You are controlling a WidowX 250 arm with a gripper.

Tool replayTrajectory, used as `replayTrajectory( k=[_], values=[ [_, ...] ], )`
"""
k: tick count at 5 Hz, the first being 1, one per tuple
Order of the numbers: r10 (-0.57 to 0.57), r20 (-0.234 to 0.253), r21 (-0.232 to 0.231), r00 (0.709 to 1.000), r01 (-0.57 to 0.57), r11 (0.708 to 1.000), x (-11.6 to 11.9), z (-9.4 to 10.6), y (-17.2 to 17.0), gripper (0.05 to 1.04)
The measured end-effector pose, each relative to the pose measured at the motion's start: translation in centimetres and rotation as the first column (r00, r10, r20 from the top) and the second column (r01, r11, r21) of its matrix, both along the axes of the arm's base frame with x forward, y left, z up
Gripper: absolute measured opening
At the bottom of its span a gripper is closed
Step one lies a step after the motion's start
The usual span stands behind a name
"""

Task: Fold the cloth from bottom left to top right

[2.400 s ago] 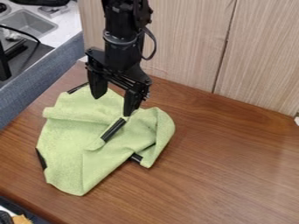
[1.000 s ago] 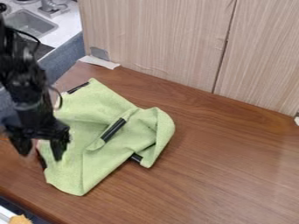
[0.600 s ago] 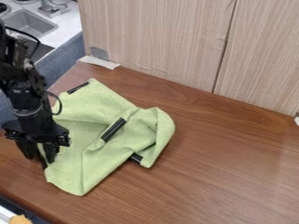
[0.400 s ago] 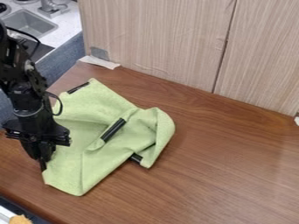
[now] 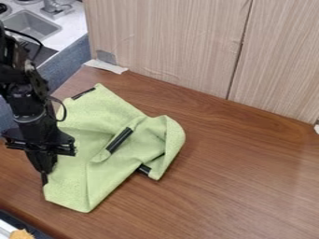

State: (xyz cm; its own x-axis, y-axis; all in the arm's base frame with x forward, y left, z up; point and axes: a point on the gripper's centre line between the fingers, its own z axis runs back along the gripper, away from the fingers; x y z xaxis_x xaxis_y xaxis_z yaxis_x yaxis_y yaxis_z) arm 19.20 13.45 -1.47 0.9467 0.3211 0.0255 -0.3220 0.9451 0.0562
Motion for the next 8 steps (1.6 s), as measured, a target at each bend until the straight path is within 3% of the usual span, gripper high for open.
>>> replayTrajectory(
  k=[1,2,3,4,5,7,8],
  values=[
    [-0.016,0.010,0.014,1.000,0.016,1.000,1.3,2.0,-0.5,0.055],
    [-0.011,0.068,0.007,0.998,0.010,1.000,2.6,4.9,-0.7,0.055],
    [-0.047,0.101,-0.004,0.994,0.047,0.999,4.2,6.5,-2.3,0.055],
    [-0.103,0.123,0.013,0.987,0.102,0.995,6.4,7.1,-4.2,0.055],
    [-0.159,0.134,-0.015,0.978,0.163,0.987,9.2,5.6,-6.7,0.055],
    [-0.241,0.141,0.016,0.960,0.241,0.970,13.3,2.0,-10.1,0.055],
    [-0.258,0.127,0.038,0.958,0.255,0.966,14.1,0.3,-10.4,0.055]
  ],
)
